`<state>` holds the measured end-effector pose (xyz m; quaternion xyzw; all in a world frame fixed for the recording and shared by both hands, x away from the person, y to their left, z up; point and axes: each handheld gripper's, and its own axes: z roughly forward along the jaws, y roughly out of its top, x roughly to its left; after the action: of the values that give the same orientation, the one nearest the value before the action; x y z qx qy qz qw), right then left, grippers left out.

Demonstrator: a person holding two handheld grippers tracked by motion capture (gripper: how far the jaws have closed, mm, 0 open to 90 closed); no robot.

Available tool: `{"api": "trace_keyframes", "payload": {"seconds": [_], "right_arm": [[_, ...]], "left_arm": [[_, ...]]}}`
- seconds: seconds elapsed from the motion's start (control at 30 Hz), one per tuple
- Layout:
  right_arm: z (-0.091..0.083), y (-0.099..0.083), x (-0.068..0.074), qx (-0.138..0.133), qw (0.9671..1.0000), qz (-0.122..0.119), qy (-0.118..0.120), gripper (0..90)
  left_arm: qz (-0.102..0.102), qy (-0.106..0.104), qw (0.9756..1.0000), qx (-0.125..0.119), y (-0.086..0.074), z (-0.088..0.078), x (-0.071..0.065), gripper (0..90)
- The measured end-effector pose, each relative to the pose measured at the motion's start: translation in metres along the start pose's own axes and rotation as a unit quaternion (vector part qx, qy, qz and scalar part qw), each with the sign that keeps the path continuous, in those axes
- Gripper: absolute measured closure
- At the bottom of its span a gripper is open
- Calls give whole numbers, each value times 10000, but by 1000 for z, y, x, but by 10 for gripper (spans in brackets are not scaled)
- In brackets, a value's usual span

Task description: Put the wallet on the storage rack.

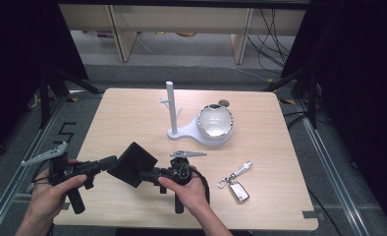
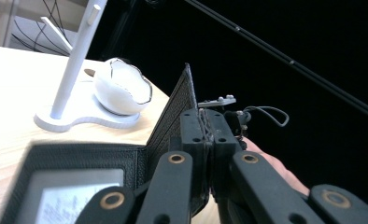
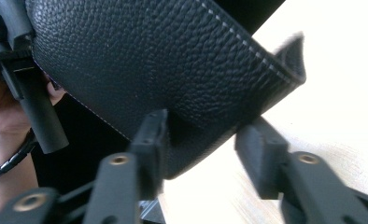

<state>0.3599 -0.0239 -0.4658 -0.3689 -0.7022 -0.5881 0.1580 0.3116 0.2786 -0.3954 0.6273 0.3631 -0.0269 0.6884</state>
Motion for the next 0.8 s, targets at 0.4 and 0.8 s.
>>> {"api": "trace_keyframes", "payload": {"seconds": [0.4,0.8], "right_arm": [[-12,5,-2,-215,9993,-282,-130,827],[-25,19,20,399,9811,-1399,-1278,836]], "left_arm": [[-209,321,9992,-79,-7,-6,19,874],[341,1543,9842,798,-31,9,49,789]]}}
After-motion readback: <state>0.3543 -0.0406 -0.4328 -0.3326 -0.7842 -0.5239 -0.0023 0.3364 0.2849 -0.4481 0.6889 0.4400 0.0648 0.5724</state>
